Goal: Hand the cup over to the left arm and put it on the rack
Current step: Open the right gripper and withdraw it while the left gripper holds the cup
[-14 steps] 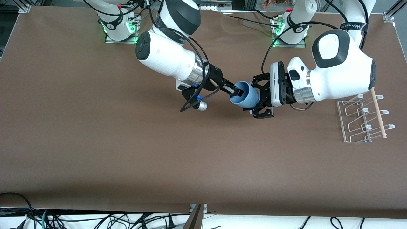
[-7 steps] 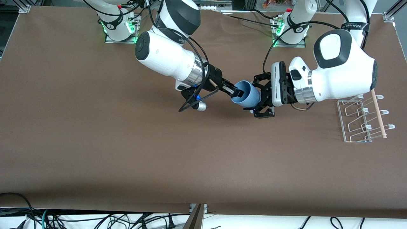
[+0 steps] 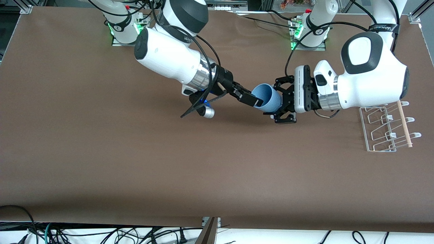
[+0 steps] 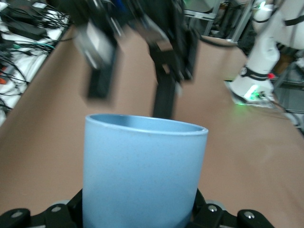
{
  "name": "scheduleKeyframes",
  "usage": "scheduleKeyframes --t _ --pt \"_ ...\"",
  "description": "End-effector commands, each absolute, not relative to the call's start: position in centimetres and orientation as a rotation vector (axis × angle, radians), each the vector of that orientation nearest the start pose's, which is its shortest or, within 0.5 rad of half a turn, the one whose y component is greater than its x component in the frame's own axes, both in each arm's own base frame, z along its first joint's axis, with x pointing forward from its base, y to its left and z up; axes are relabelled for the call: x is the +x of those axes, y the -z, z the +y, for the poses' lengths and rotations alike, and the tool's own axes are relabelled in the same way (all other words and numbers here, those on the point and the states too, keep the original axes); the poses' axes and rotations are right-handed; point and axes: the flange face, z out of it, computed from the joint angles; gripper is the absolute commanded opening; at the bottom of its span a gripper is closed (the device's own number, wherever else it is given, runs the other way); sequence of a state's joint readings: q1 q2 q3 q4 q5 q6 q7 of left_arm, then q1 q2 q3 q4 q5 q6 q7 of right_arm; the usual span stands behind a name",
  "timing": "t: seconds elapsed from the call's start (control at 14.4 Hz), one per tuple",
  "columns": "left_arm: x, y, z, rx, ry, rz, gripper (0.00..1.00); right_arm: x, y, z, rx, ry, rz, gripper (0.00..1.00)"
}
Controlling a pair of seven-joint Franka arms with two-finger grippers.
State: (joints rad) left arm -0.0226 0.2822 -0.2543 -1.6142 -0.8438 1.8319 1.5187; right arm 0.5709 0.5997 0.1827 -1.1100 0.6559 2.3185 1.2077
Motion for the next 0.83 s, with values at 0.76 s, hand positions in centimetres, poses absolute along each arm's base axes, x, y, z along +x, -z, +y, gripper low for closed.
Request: scheduleKeyframes --t 0.76 --pt "59.2 -52.8 -8.1 2.196 0.301 -1.760 0.00 59.2 -69.5 25.2 -2.347 -0.265 0.871 0.99"
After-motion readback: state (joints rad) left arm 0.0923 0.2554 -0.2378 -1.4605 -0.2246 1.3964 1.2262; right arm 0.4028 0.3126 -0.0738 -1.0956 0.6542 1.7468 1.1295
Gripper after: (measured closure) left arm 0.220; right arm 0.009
